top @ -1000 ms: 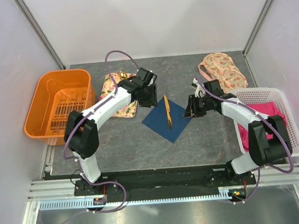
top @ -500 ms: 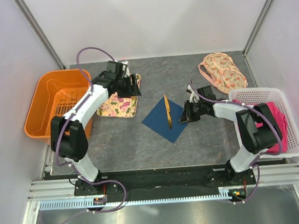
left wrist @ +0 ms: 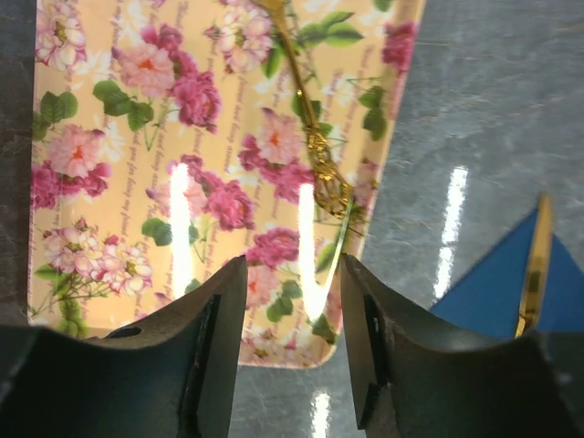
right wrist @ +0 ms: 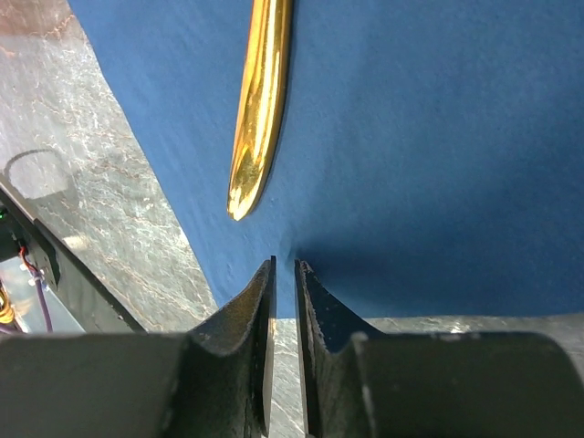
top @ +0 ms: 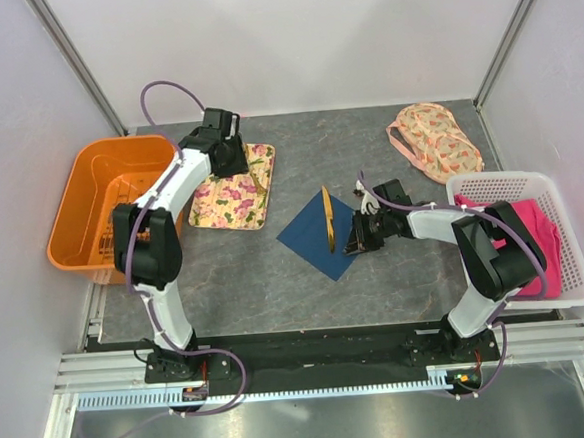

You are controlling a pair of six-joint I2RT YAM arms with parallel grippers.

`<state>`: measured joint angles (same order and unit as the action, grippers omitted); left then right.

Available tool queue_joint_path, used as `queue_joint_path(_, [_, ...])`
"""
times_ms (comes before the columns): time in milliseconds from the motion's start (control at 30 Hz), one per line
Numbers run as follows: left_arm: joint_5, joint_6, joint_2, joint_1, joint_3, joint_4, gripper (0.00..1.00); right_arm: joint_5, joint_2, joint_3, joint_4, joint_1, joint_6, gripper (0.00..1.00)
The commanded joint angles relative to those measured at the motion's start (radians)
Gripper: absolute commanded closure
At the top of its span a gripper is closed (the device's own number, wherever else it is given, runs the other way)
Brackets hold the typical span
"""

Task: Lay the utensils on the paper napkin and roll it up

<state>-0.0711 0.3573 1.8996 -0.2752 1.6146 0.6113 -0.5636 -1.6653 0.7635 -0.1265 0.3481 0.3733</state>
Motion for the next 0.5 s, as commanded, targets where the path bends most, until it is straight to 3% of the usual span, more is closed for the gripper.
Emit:
queue_joint_path(0, [-0.116,-0.004,0.076,-0.001,0.094,0.007,0.50,-0.008,0.022,-0.019,0.028,0.020,0.015,0.79])
queue_joint_path(200, [-0.121,0.009,0.208,-0.001,0.205,0.004,0.53,-0.021,0.044,0.011,0.013,0.035,0.007,0.77])
queue_joint_path(300, [-0.122,0.017,0.265,-0.001,0.260,-0.001,0.54,-0.030,0.079,0.036,-0.007,0.035,-0.002,0.71])
queue_joint_path(467, [-0.131,0.046,0.341,-0.002,0.352,-0.004,0.55,-0.029,0.144,0.074,-0.042,0.035,-0.016,0.53])
